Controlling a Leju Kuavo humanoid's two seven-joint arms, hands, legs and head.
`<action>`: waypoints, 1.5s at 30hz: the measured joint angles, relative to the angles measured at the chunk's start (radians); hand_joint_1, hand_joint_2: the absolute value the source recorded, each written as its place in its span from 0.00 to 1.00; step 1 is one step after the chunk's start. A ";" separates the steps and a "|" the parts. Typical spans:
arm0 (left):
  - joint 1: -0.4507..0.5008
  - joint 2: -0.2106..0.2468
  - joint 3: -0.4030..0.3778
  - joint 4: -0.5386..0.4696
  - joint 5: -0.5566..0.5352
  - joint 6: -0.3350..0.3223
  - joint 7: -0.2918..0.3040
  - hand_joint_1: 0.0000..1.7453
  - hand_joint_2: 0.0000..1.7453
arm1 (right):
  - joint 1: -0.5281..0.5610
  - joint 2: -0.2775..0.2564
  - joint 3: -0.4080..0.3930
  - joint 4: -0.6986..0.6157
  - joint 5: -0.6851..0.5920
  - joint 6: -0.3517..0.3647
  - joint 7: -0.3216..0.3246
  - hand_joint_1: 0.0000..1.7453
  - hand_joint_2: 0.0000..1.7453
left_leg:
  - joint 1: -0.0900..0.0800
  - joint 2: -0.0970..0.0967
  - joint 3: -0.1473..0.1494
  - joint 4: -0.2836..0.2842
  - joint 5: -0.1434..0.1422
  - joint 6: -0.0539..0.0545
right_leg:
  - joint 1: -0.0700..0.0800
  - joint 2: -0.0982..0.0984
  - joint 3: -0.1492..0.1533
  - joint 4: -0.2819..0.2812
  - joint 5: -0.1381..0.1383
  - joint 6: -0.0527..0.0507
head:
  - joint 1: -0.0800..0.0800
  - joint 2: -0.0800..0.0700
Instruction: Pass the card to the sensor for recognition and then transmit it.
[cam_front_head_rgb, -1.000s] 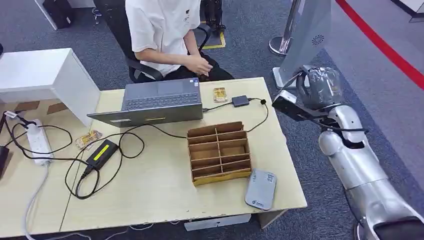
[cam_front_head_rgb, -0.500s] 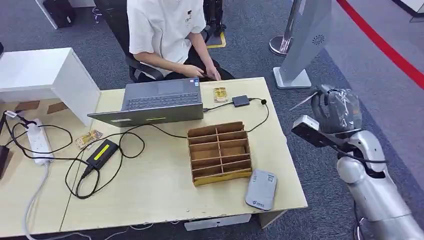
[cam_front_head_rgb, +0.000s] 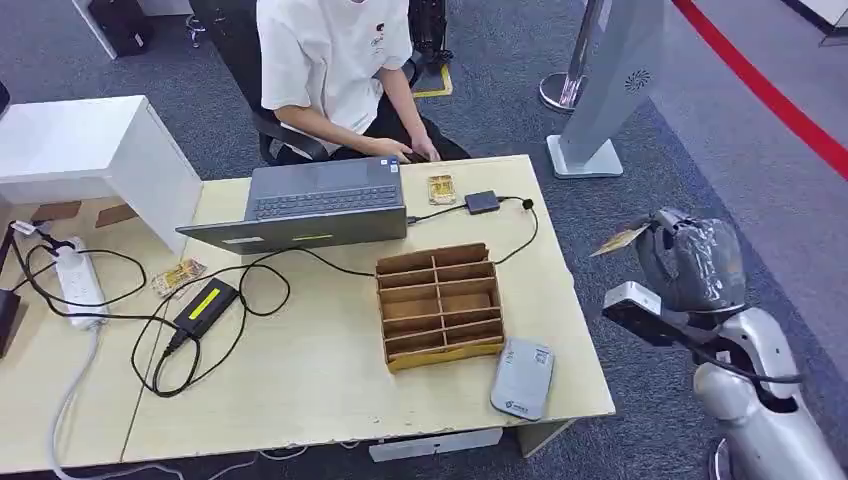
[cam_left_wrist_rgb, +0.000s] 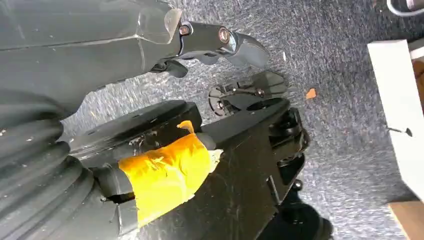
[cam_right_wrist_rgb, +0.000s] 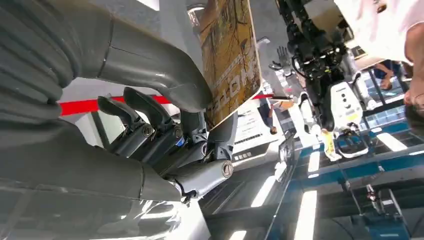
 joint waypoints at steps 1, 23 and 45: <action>0.001 0.000 0.011 0.000 0.013 0.001 -0.001 0.00 1.00 | 0.020 0.000 -0.008 -0.013 -0.003 -0.002 -0.005 1.00 1.00 | 0.000 0.000 0.000 0.000 0.000 0.000 | 0.000 0.000 0.000 0.000 0.000 0.000 | 0.000 0.000; 0.010 -0.010 0.228 0.000 0.216 0.034 0.006 0.00 1.00 | 0.265 0.075 0.008 -0.035 0.079 -0.009 -0.035 1.00 1.00 | 0.000 0.001 0.000 0.000 -0.002 -0.001 | 0.000 0.001 0.000 0.000 -0.001 0.000 | 0.000 0.000; 0.008 -0.023 0.340 0.000 0.295 0.039 0.016 0.00 1.00 | 0.294 0.100 0.095 0.025 0.080 -0.041 -0.011 1.00 1.00 | 0.001 0.001 0.000 0.000 -0.002 -0.001 | 0.000 0.001 0.000 0.000 -0.001 0.000 | 0.000 0.000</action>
